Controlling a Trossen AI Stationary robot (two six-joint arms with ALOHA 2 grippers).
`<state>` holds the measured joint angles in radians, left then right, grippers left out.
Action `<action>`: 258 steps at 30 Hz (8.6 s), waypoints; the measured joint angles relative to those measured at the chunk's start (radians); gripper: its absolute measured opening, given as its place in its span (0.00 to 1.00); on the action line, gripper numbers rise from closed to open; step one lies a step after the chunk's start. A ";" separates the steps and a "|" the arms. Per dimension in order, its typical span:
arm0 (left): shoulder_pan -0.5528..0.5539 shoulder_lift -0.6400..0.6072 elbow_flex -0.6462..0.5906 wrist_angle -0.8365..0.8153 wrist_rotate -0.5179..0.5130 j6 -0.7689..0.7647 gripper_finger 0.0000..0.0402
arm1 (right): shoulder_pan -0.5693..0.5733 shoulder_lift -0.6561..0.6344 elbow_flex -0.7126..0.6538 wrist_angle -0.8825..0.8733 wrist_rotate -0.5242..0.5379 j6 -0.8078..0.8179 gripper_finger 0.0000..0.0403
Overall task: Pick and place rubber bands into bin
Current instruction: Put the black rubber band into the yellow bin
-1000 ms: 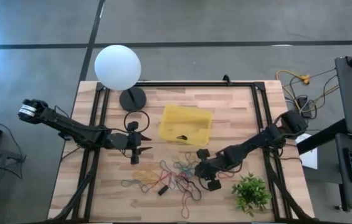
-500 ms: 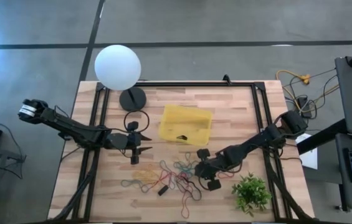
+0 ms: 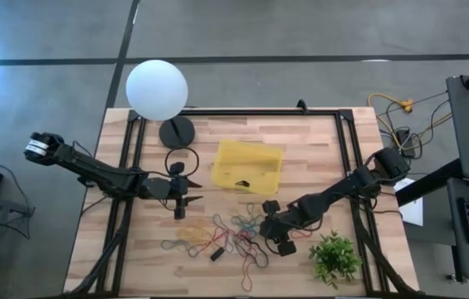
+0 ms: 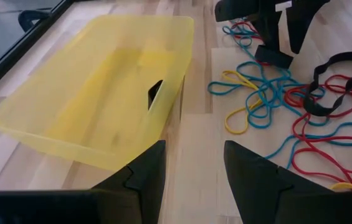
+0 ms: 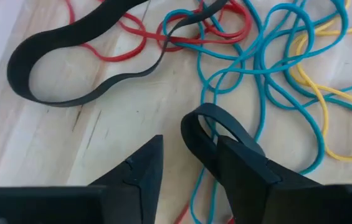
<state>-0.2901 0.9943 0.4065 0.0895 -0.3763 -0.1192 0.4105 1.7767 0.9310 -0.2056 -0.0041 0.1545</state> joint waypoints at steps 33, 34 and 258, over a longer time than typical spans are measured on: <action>0.000 0.000 0.000 0.000 0.000 0.001 0.37 | -0.001 -0.045 0.000 -0.001 0.085 -0.061 0.02; 0.000 0.000 0.000 0.000 0.000 0.001 0.37 | -0.001 -0.061 0.000 -0.004 0.085 -0.063 0.02; -0.001 0.187 0.013 0.192 0.329 0.100 0.36 | -0.490 -0.106 0.176 -0.164 0.174 -0.311 0.35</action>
<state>-0.2909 1.1812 0.4194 0.2818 -0.0470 -0.0197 -0.0794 1.6707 1.1069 -0.3697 0.1701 -0.1569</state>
